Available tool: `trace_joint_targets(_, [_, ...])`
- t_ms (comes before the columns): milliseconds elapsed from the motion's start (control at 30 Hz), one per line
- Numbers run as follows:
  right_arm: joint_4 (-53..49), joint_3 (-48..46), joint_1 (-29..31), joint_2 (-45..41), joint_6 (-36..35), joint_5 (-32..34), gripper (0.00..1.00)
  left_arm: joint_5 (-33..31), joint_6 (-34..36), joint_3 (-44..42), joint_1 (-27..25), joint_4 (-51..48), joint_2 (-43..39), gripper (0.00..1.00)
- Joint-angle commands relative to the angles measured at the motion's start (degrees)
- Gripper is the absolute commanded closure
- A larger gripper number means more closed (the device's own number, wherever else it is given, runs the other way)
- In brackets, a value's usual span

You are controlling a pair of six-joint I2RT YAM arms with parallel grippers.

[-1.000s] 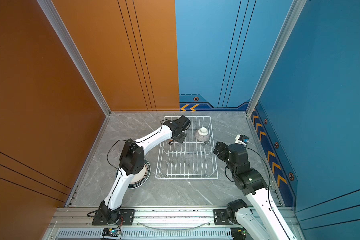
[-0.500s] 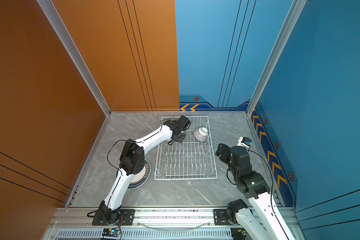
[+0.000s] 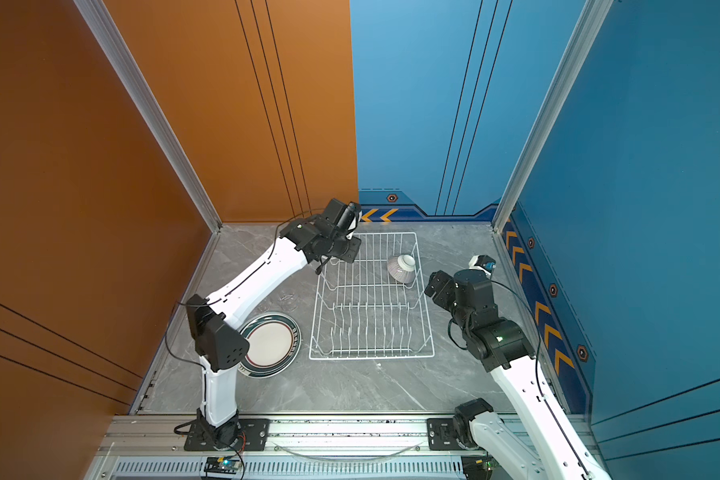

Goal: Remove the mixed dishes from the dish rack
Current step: 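Carry the orange bowl toward the far table corner with left while right withdraws, then lower the orange bowl onto the table with the left gripper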

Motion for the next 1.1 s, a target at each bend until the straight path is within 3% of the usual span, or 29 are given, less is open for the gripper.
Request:
trace_joint_targets(0, [-1.3,2.2,-0.1,0.7,-0.5,-1.2,0.07,2.2,-1.4,-3.2,3.0,-1.6,-3.3,1.00])
trace_joint_targets(300, [-1.0,5.3,1.3,5.6,-3.0,-2.9,0.09,0.2,-2.5,-18.1,10.8,-4.6,-16.8,1.00])
trace_joint_targets(467, [1.3,6.5,2.8,10.5,-4.1,-4.5,0.09,-0.2,-2.0,-21.2,18.3,-4.5,-16.6,1.00])
trace_joint_targets(700, [2.0,9.6,5.8,15.4,-7.3,-5.1,0.09,3.0,-1.5,-10.5,25.4,-4.5,-3.2,1.00])
trace_joint_targets(867, [-1.2,12.7,6.3,21.3,-8.8,-6.5,0.08,6.1,-2.4,2.4,28.2,-6.1,9.0,1.00])
trace_joint_targets(1067, [-2.3,14.5,6.2,27.2,-10.3,-6.1,0.07,7.3,-1.9,20.2,29.6,-14.7,23.7,1.00])
